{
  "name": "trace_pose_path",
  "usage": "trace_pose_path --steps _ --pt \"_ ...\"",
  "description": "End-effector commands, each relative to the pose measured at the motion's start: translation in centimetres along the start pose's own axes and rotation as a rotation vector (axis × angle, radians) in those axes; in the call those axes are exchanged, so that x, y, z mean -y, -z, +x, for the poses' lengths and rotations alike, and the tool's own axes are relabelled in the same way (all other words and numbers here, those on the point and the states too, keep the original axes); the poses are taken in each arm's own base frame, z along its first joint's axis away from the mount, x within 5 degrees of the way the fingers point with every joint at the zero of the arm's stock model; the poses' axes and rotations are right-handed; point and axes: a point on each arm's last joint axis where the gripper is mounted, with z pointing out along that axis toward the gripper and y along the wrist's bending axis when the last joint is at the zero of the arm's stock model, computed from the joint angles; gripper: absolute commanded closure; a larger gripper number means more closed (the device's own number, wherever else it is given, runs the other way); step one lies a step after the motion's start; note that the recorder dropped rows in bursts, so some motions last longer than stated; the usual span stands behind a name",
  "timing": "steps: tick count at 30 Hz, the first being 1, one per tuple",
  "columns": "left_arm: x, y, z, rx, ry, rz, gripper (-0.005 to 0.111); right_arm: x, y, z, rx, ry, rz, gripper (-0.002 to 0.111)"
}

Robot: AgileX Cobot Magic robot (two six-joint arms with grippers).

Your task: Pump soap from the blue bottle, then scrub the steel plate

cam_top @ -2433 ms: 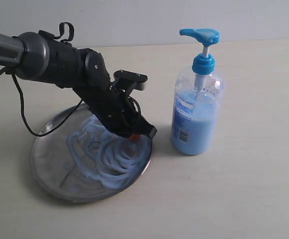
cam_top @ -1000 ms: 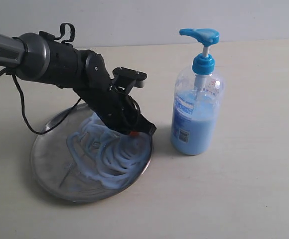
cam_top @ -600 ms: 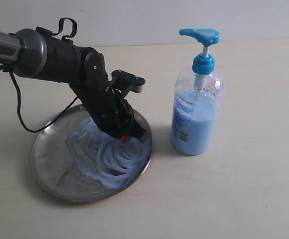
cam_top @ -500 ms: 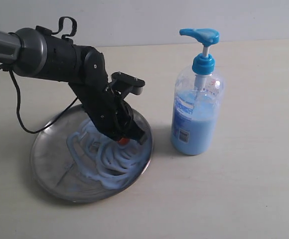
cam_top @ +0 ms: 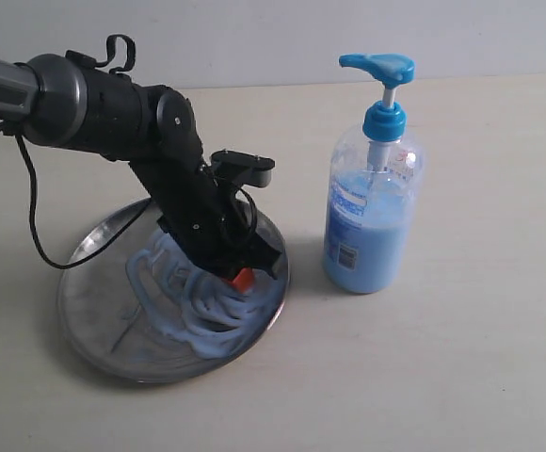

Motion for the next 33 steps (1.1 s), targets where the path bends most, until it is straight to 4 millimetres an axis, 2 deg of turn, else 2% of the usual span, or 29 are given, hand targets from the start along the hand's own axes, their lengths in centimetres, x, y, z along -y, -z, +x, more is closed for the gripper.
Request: trace_pose_path --steps 1,10,16,21,25,33 --pt "-0.3 -1.1 0.0 0.019 0.002 -0.012 0.107 0.0 0.0 0.2 0.008 0.002 0.002 0.108" --pt "-0.8 -1.1 -1.0 0.132 -0.009 -0.063 0.107 0.0 0.0 0.2 0.008 0.002 0.002 0.108" --pt "-1.4 -2.4 -0.6 0.089 -0.018 -0.091 0.107 0.0 0.0 0.2 0.008 0.002 0.002 0.108" --pt "-1.6 -2.4 -0.5 0.077 -0.043 -0.118 0.107 0.0 0.0 0.2 0.008 0.002 0.002 0.108" --pt "-2.7 -2.2 -0.2 0.040 -0.037 -0.162 0.107 0.0 0.0 0.2 0.008 0.002 0.002 0.108" --pt "-3.9 -1.8 1.1 -0.098 -0.014 -0.161 0.107 0.0 0.0 0.2 0.008 0.002 0.002 0.108"
